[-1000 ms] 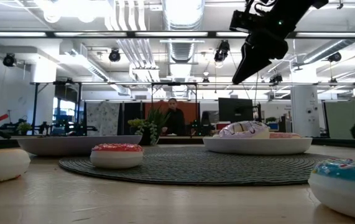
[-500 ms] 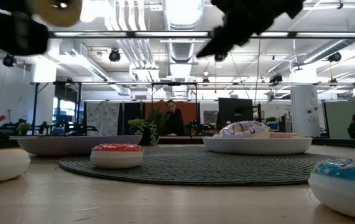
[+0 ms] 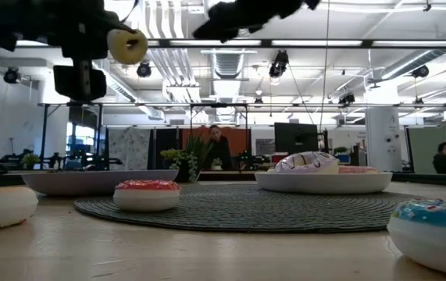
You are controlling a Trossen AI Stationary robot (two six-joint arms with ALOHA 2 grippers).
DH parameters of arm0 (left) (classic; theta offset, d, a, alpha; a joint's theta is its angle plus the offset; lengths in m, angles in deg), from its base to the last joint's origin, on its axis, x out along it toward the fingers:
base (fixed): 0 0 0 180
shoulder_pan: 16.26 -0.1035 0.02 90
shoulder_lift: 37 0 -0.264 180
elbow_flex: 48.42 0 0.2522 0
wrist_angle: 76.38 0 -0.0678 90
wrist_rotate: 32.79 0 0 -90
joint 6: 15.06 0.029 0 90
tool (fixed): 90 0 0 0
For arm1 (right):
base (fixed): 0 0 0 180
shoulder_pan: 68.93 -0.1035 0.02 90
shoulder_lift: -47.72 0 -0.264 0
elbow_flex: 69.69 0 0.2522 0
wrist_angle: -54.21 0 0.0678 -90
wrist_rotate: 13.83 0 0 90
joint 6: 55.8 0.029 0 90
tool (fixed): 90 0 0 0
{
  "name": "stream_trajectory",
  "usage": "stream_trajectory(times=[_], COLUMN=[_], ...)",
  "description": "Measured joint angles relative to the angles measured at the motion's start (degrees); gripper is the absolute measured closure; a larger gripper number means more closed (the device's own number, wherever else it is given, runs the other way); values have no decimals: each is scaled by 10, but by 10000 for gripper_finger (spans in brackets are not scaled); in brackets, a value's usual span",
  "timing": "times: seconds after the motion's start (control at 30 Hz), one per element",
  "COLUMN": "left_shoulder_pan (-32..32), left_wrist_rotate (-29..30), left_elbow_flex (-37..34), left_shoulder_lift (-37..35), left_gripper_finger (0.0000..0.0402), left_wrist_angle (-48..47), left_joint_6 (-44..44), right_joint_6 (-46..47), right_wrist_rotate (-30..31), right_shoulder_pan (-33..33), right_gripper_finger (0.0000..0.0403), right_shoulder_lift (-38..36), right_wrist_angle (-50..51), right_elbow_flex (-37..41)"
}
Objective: Pick & Place donuts
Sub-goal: Put the small yellow donut on the purple plate
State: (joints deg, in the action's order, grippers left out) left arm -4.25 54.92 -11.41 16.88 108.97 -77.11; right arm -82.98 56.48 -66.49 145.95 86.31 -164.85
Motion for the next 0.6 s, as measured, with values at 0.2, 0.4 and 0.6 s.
stream_trajectory(times=[0.2, 0.4, 0.6], left_shoulder_pan=[-18, -66, -103], left_wrist_rotate=[-35, -70, -105], left_elbow_flex=[25, 32, 31], left_shoulder_lift=[17, 17, 15], left_gripper_finger=[402, 401, 401], left_wrist_angle=[-5, -6, 11], left_joint_6=[40, 71, 85], right_joint_6=[-59, -123, -135], right_wrist_rotate=[2, 5, 7], right_shoulder_pan=[-3, -14, -25], right_gripper_finger=[189, 189, 195], right_shoulder_lift=[67, 96, 100], right_wrist_angle=[62, 43, 34], right_elbow_flex=[-90, -127, -129])
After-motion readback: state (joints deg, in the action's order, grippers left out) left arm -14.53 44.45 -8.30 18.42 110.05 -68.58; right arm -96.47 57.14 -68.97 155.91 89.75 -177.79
